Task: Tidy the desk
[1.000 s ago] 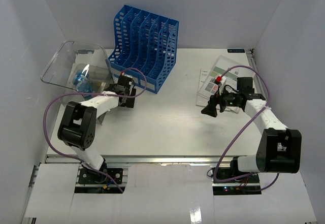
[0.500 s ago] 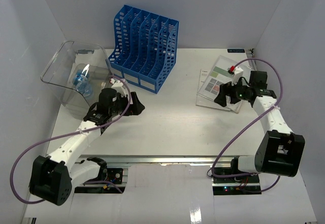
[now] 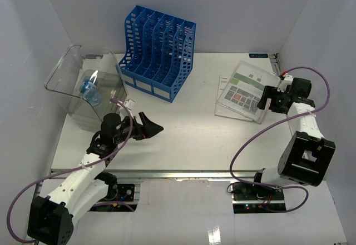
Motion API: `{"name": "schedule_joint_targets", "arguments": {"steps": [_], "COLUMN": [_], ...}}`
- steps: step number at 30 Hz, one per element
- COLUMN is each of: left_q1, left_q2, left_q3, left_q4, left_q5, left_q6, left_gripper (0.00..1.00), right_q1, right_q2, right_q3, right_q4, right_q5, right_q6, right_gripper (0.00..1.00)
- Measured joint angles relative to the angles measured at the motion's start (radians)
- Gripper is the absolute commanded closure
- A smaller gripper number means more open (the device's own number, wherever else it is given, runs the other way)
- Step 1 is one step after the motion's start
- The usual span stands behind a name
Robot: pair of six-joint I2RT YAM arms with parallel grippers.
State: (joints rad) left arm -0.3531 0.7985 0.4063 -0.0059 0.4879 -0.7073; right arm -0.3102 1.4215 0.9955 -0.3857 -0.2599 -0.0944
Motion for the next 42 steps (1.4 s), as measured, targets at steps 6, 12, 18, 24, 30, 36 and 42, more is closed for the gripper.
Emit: {"name": "schedule_joint_targets", "arguments": {"steps": [6,12,18,24,30,36,42], "left_q1": [0.000,0.000,0.000,0.000,0.000,0.000,0.000], "left_q2": [-0.038,-0.082,-0.101,-0.098,-0.090,-0.092,-0.095], "left_q3": [-0.016,-0.019,-0.019,-0.019,-0.019,-0.019,-0.035], "left_q4": [0.013,0.001,-0.031,-0.048,-0.048,-0.046,-0.001], "left_q5": [0.041,0.053,0.053,0.054,0.055,0.062,0.081], "left_q6": [-0.056,-0.098,-0.115,-0.124,-0.138,-0.149,-0.161], "left_gripper": [0.02,0.02,0.02,0.02,0.02,0.02,0.02], "right_q1": [-0.007,-0.023,-0.030,-0.030,-0.042,-0.050,-0.067], "right_q2": [0.087,0.196,0.257,0.326,0.388,0.402,0.337], "right_q3": [0.000,0.002,0.003,0.023,0.052,0.045,-0.028], "right_q4": [0.060,0.089,0.122,0.163,0.206,0.236,0.287], "right_q5": [0.053,0.067,0.063,0.037,-0.017,-0.043,-0.103], "right_q6": [0.069,0.144,0.204,0.260,0.298,0.320,0.320], "right_gripper": [0.08,0.09,0.16,0.46,0.84,0.92,0.92]}}
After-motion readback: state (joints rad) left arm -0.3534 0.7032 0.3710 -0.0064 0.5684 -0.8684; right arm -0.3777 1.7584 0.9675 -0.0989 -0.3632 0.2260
